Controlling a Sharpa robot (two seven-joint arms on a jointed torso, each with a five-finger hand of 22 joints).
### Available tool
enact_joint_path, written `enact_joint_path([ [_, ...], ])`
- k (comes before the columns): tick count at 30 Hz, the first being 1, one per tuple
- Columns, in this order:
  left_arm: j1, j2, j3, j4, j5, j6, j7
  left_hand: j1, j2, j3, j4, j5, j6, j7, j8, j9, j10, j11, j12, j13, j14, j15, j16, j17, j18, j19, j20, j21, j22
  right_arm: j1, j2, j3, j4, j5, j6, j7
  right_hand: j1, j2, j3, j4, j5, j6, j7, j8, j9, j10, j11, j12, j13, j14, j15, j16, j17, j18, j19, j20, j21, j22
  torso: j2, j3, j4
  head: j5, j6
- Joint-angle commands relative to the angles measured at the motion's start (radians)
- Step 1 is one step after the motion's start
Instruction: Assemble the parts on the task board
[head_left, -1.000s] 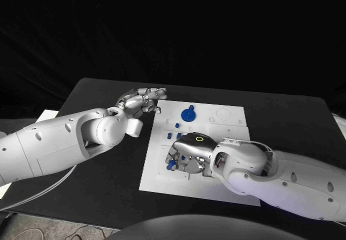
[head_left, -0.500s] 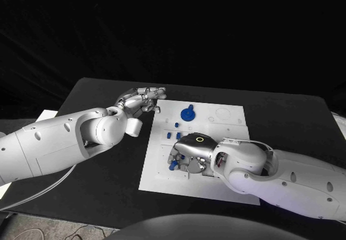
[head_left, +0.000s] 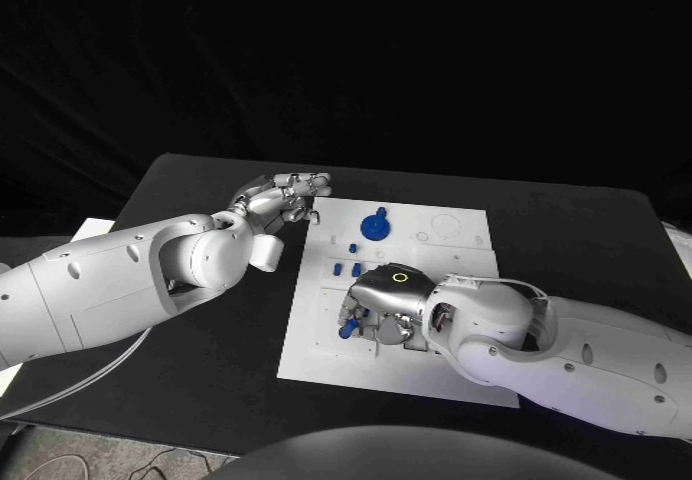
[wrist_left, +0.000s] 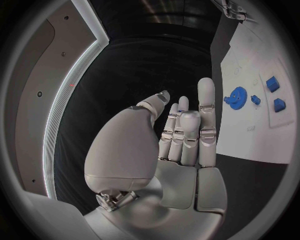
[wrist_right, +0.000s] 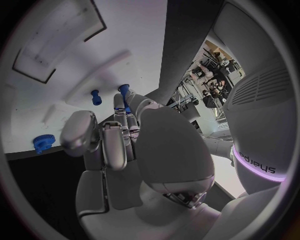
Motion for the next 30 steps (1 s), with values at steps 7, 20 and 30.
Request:
enact_joint_path([
  [7, 0.0, 0.001, 0.001, 0.002, -0.004, 0.021, 0.001, 0.004, 0.007, -0.001, -0.003, -0.005, -0.007, -0.002, 0.006, 0.001, -0.006, -0.001, 0.003, 0.001, -0.006, 0.0, -0.005, -0.001, 0.011, -0.002, 0.004, -0.006, -0.002, -0.001, 0.015, -0.002, -0.002, -0.044, 0.055, -0.032, -0.022, 0.0, 0.003, 0.004, 0.002, 0.004, 0.006, 0.001, 0.009, -0.012, 0.002, -0.006, 0.001, 0.052, 0.0, 0.005, -0.001, 0.0, -0.004, -0.002, 0.001, -0.001, 0.0, -0.0014, -0.0003, -0.002, -0.001],
  [20, 0.0, -0.001, 0.001, 0.004, -0.005, 0.023, -0.003, 0.004, 0.007, -0.002, -0.004, -0.005, -0.007, -0.001, 0.007, 0.001, -0.008, -0.001, 0.005, 0.002, -0.007, 0.001, -0.005, -0.003, 0.011, -0.002, 0.004, -0.007, -0.002, -0.001, 0.031, -0.009, -0.015, -0.05, -0.005, -0.038, -0.091, -0.06, -0.076, 0.006, 0.008, -0.123, 0.036, -0.01, -0.012, -0.243, 0.045, 0.001, -0.001, 0.038, 0.035, -0.029, -0.055, 0.013, -0.032, 0.03, -0.05, -0.071, -0.001, -0.0007, -0.0003, -0.003, -0.002],
  [30, 0.0, -0.003, 0.0, 0.004, -0.006, 0.023, -0.003, 0.004, 0.007, -0.002, -0.004, -0.005, -0.007, -0.001, 0.007, 0.001, -0.008, -0.001, 0.005, 0.002, -0.007, 0.001, -0.005, -0.003, 0.011, -0.002, 0.004, -0.007, -0.002, -0.002, -0.003, -0.01, 0.016, -0.051, -0.117, -0.014, -0.094, -0.066, -0.132, 0.007, 0.01, -0.146, 0.032, -0.009, -0.011, -0.273, 0.046, 0.016, 0.001, 0.035, 0.036, -0.037, -0.067, 0.015, -0.036, 0.032, -0.06, -0.084, -0.001, 0.0006, -0.0005, -0.007, 0.002],
])
